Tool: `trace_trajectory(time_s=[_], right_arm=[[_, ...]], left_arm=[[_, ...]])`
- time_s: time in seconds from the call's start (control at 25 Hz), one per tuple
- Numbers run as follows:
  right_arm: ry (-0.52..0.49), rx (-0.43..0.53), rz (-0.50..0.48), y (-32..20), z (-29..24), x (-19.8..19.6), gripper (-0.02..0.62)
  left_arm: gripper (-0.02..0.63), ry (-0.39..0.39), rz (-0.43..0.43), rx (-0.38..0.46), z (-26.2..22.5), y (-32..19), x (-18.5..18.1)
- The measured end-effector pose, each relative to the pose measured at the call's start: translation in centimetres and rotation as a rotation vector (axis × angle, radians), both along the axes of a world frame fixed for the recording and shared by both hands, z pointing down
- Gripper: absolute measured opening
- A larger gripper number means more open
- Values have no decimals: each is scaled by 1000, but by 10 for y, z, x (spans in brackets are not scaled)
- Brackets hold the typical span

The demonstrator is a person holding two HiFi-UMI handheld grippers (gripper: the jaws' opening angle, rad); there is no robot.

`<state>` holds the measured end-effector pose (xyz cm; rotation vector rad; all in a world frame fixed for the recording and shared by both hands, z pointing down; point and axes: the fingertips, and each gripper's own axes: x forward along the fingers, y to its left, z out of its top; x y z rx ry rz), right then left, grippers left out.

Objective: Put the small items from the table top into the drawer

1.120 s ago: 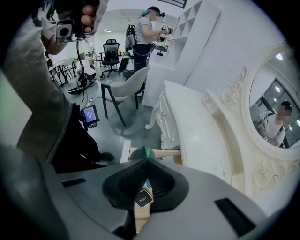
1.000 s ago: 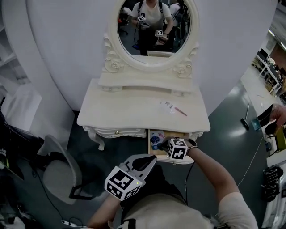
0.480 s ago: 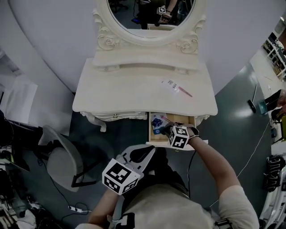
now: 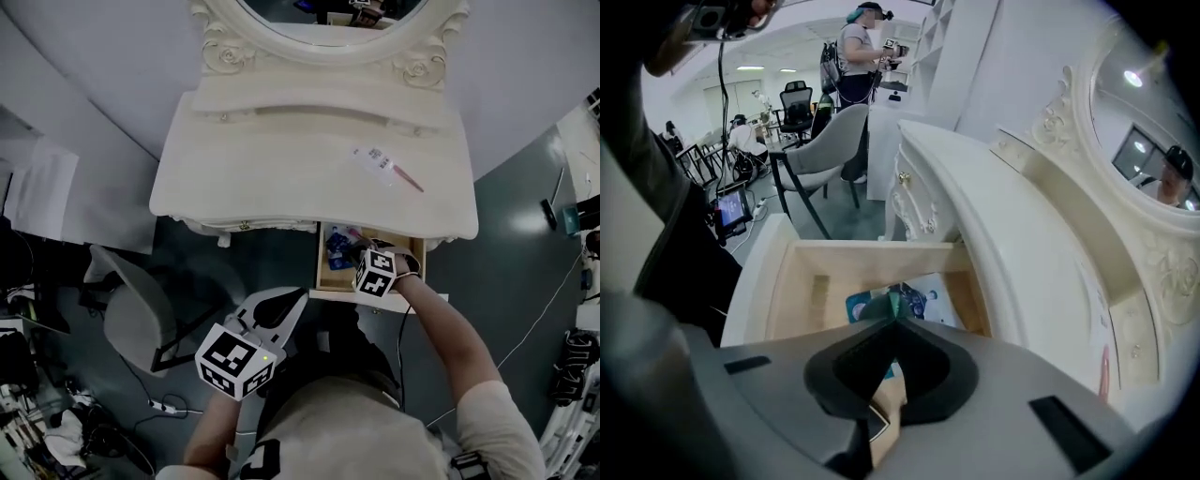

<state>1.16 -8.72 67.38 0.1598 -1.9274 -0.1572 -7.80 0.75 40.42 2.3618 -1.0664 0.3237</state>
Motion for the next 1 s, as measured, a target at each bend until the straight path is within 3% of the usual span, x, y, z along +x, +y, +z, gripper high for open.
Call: trace_trajectory(time_s=[0.4,0.64,0.88,1.0], right_arm=[[-36,30,53,-20,16,-14,31],[-49,12,78,-8,8,-9,32],[-86,104,142,-9,-27,5,31],[-120,81,169,9,-43,3,31]], left_arm=[[57,-39,-143,-12,5,-18,-48],[57,-29,-145,-7,4,-6,-53],[57,-21,-120,60,-11,-2,-55],[57,-14,-104,83,-16,13,-57]])
